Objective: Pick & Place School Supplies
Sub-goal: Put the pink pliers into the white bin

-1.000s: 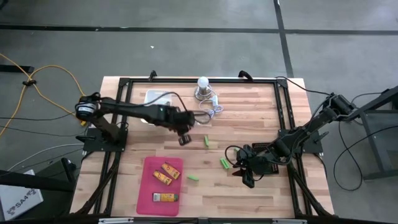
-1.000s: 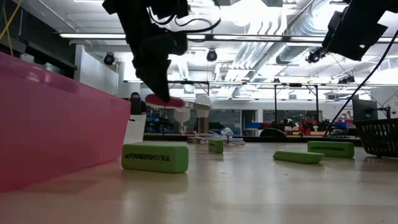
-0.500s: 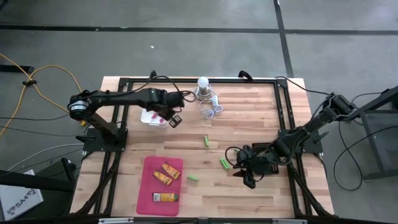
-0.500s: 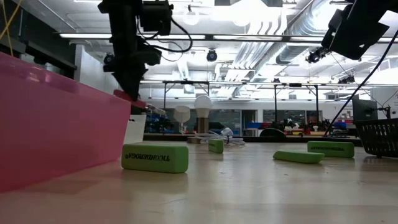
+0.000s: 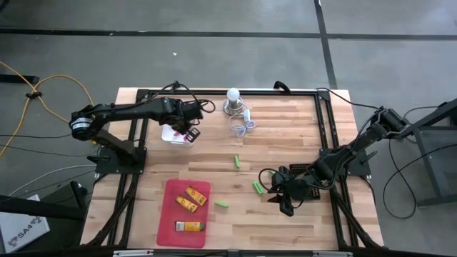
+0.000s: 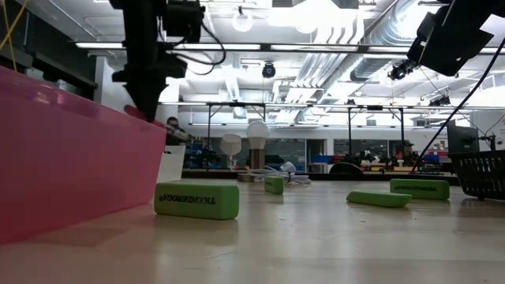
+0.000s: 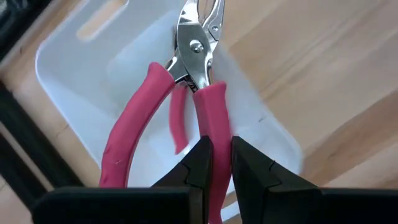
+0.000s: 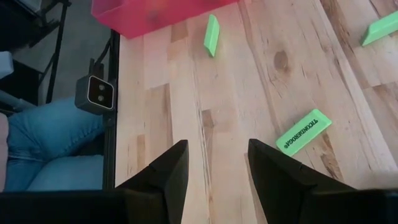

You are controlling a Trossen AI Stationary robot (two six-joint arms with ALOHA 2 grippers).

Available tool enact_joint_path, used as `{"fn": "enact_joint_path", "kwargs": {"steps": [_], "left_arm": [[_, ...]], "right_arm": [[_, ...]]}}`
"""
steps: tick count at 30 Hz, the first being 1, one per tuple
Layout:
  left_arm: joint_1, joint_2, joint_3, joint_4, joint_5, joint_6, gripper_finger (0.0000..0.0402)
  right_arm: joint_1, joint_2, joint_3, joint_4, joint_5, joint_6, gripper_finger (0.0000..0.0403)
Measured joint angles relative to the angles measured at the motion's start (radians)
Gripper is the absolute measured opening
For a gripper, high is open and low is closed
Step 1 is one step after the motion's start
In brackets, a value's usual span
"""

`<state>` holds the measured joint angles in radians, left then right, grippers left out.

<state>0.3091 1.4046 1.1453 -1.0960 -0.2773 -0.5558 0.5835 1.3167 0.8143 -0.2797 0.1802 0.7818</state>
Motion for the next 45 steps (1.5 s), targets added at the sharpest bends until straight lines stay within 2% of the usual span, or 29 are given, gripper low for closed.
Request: {"fn": "enact_joint_path", "kwargs": {"steps": [7,13,21,30,45], "left_arm": [[0.042,-0.003,-0.113,0.023,-0.011,-0.022,0.0041],[0.091,-0.003,-0.170,0.124,-0.009,-0.010,0.0041],[0.147,-0.003,-0.170,0.215,0.042,0.013,0.0041],[0.168,-0.003,-0.170,0.215,0.059,0.010,0.0070],[0.168,-0.002,-0.170,0.215,0.063,0.010,0.0074]], "right_arm": [[0.000,0.000,0.000,-0.001,0.000,0.000,0.0155],[0.000,0.000,0.000,0.000,0.000,0.003,0.0155],[0.000,0.000,0.000,0.007,0.000,0.011,0.0155],[0.000,0.000,0.000,0.007,0.000,0.011,0.0155],[0.000,0.000,0.000,0.007,0.000,0.011,0.0155]]}}
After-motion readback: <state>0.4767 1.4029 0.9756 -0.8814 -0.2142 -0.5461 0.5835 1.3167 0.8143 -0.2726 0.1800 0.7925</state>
